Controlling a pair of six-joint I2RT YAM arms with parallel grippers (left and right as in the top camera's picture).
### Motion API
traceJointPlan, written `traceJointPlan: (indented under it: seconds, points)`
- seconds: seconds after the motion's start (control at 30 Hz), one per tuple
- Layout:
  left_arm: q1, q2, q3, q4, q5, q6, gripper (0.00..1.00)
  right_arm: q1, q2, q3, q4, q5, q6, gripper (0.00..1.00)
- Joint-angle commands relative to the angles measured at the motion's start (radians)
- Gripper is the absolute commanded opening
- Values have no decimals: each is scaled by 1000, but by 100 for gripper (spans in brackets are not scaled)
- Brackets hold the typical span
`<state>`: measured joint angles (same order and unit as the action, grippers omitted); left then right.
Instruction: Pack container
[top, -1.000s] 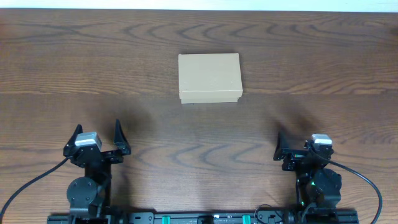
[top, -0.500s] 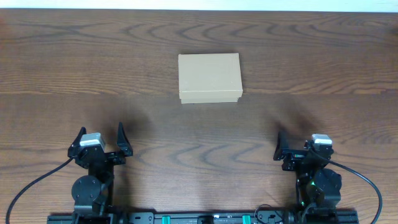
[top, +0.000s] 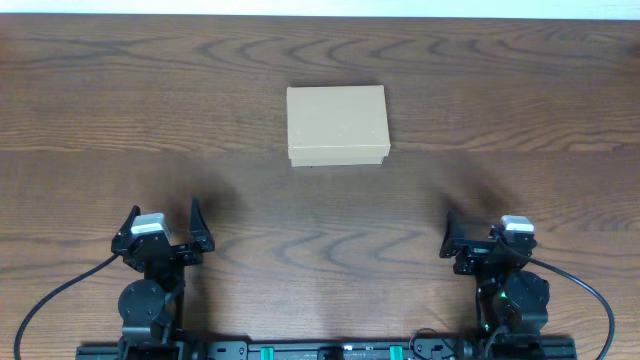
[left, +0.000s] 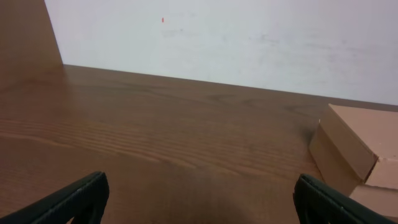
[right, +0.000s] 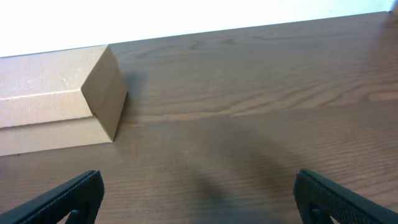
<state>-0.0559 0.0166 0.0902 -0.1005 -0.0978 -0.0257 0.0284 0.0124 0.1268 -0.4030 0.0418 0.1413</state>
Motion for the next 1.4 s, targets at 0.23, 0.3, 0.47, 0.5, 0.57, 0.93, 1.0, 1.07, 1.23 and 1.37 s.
traceJointPlan:
  seconds: [0.23, 0.3, 0.47, 0.5, 0.57, 0.93, 1.0, 1.07, 1.23, 1.37]
  points:
    - [-2, -13, -39, 8, -18, -3, 95, 1, -7, -8, 0, 7, 0, 99]
    - [-2, -13, -39, 8, -18, -3, 95, 1, -7, -8, 0, 7, 0, 99]
    - [-2, -13, -39, -5, -17, 1, 95, 1, -7, -8, 0, 7, 0, 99]
    - [-2, -13, -39, -11, -17, 0, 95, 1, -7, -8, 0, 7, 0, 99]
    - [-2, -13, -39, -32, -17, 0, 95, 1, -7, -8, 0, 7, 0, 99]
    - [-2, -12, -39, -72, -17, 0, 95, 1, -7, -8, 0, 7, 0, 99]
    - [-2, -12, -39, -71, -17, 0, 95, 1, -7, -8, 0, 7, 0, 99]
    - [-2, -12, -39, -72, -17, 0, 96, 1, -7, -8, 0, 7, 0, 99]
    - [-2, -12, -39, -71, -17, 0, 96, 1, -7, -8, 0, 7, 0, 99]
    - [-2, -12, -39, -72, -17, 0, 96, 1, -7, -8, 0, 7, 0, 99]
